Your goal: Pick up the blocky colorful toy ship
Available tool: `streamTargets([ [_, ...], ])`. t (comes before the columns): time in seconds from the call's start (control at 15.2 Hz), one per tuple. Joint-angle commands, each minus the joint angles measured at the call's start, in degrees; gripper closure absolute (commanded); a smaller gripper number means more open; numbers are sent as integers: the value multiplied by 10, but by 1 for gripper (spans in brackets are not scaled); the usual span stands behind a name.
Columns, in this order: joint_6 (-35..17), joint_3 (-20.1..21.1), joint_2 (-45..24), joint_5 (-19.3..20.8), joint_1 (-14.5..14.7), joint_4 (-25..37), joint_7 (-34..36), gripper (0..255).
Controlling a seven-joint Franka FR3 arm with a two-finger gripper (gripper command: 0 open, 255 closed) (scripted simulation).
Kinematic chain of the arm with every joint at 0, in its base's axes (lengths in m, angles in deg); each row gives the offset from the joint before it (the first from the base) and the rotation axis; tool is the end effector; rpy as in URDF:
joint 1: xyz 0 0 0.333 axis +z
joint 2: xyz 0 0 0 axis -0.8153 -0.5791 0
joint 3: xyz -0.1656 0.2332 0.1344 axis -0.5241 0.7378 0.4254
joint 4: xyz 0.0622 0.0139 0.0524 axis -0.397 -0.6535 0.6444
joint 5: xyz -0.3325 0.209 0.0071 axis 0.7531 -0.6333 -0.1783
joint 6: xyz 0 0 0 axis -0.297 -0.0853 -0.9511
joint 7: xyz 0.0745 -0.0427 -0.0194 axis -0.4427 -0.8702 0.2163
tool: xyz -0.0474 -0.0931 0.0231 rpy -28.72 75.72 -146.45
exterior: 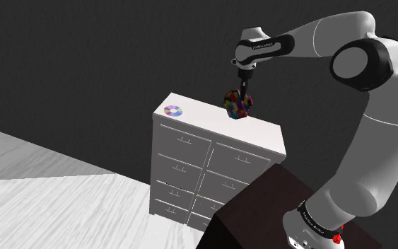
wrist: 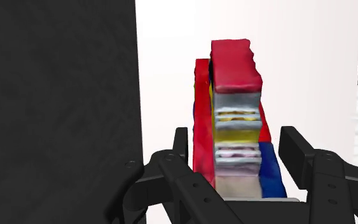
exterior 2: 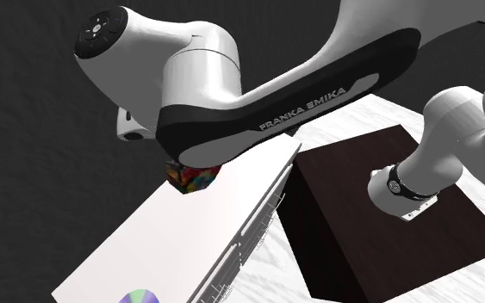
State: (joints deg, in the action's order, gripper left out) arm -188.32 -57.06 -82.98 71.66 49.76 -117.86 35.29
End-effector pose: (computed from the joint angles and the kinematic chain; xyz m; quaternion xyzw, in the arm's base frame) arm 0.6069 -0.1790 0.4033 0.9469 0.3018 -0.1001 0.0476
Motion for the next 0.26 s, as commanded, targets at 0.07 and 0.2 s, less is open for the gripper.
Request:
streamTargets([
  [0.07, 21, 0, 8, 1, 1, 14, -2, 255],
  [0.2, 22, 0, 8, 1, 1, 14, -2, 255],
])
